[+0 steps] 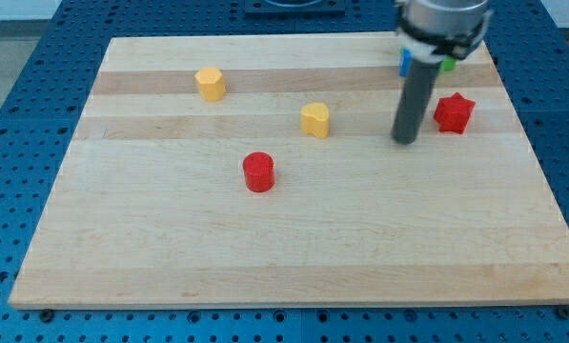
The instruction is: Place the yellow heart diagonally to the bottom left of the red star
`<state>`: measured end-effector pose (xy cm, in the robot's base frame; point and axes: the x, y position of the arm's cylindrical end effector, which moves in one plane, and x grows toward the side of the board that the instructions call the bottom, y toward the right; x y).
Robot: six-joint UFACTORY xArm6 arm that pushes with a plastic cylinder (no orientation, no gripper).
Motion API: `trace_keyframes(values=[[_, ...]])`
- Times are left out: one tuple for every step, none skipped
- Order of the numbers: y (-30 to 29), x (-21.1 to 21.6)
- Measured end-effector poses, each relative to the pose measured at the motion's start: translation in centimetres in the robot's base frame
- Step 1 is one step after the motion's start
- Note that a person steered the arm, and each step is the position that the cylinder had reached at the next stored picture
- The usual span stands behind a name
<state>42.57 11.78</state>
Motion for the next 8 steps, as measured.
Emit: trace_keyframes(values=[[-4.9, 0.2], [-10.6, -0.2], [-14.2, -0.3], [-15.1, -2.5], [-13.7, -4.6], [-11.3, -5.1], [-7.5, -4.9], [-3.3, -4.5]])
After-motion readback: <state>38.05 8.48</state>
